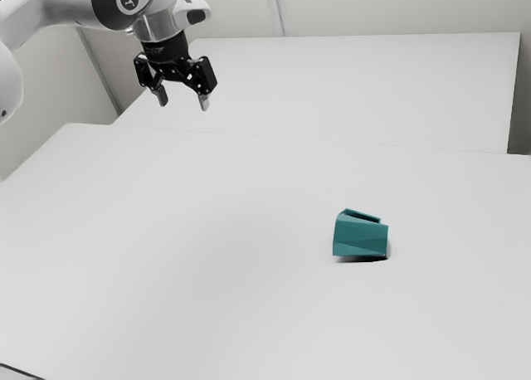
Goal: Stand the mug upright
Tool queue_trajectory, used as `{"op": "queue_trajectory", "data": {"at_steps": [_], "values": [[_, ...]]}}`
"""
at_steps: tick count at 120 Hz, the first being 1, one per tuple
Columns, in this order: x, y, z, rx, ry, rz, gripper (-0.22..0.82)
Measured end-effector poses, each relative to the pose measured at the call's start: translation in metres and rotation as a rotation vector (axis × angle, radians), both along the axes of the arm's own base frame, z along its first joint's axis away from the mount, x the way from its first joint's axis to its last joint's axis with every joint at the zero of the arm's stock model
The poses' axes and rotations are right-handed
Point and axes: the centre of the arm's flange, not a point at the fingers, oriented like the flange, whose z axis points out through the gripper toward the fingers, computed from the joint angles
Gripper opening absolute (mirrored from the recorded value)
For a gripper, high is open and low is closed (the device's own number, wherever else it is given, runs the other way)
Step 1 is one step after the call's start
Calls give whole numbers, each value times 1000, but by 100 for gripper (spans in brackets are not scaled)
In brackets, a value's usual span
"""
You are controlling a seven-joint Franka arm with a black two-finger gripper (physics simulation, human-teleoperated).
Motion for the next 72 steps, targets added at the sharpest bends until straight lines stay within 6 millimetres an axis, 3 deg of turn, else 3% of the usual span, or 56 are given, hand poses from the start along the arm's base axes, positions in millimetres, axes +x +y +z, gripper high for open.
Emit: {"op": "queue_trajectory", "data": {"at_steps": [29, 43, 52, 72], "values": [[-3, 0, 7, -9, -15, 4, 60], [-10, -3, 13, -118, -12, 15, 60], [-12, -3, -2, -192, 13, 32, 60], [-13, 0, -55, -314, 29, 88, 60]]}}
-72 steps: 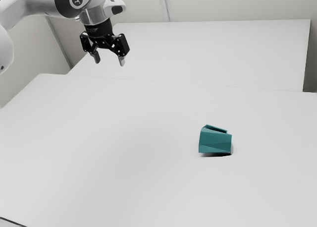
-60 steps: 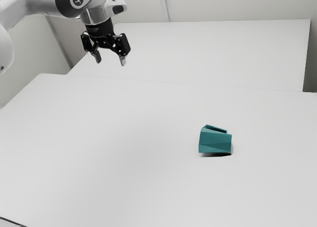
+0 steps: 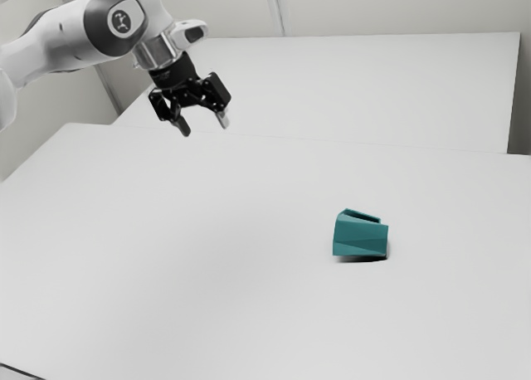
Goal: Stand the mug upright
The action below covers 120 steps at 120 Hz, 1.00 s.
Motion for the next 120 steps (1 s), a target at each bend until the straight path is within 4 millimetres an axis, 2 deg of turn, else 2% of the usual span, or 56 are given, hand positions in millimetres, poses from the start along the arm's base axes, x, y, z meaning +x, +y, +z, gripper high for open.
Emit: {"op": "queue_trajectory", "data": {"at_steps": [19, 35, 48, 71, 94, 120], "values": [[16, -5, -64, -130, 21, 82, 60], [34, -39, -116, -221, 59, 110, 60], [44, -56, -152, -270, 87, 129, 60], [53, -73, -200, -385, 94, 149, 60], [57, -82, -243, -489, 73, 147, 60], [58, -103, -273, -570, 29, 97, 60]]}}
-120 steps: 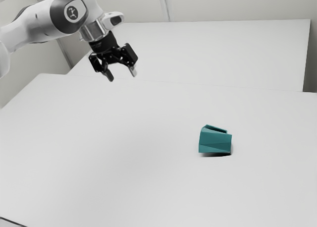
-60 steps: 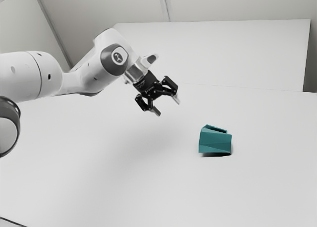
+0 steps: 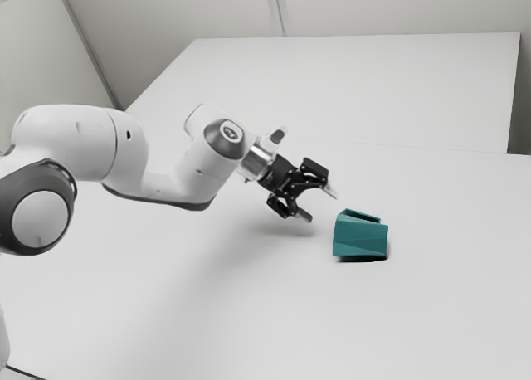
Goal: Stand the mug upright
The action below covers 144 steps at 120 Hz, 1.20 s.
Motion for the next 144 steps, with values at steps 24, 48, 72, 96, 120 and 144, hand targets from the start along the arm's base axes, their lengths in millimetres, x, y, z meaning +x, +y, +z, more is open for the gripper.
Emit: {"op": "queue_trajectory", "data": {"at_steps": [24, 48, 72, 96, 120, 144], "values": [[-5, -18, -12, -53, -43, -69, 60], [-12, -38, -9, -98, -89, -150, 60], [-17, -47, -17, -132, -115, -197, 60], [-19, -49, -28, -164, -130, -216, 44], [-19, -50, -30, -186, -160, -238, 17], [-18, -52, -23, -217, -201, -273, -1]]}}
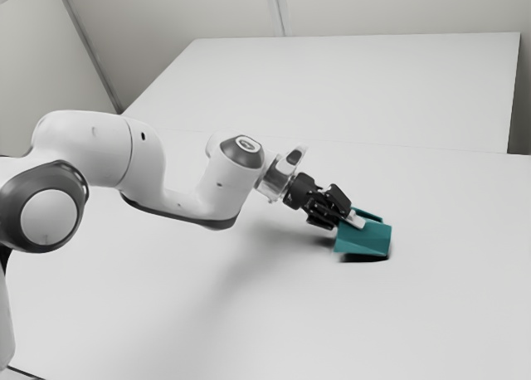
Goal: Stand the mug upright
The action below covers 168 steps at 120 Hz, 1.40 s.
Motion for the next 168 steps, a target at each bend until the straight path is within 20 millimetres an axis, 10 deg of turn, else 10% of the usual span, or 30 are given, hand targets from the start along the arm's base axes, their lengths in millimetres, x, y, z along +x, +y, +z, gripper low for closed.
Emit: {"op": "queue_trajectory", "data": {"at_steps": [47, 95, 168], "values": [[3, -6, 15, -8, -84, -41, -13], [-12, 39, 108, 512, -307, -227, -14], [-47, 108, 88, 1054, -223, -153, -16]]}}
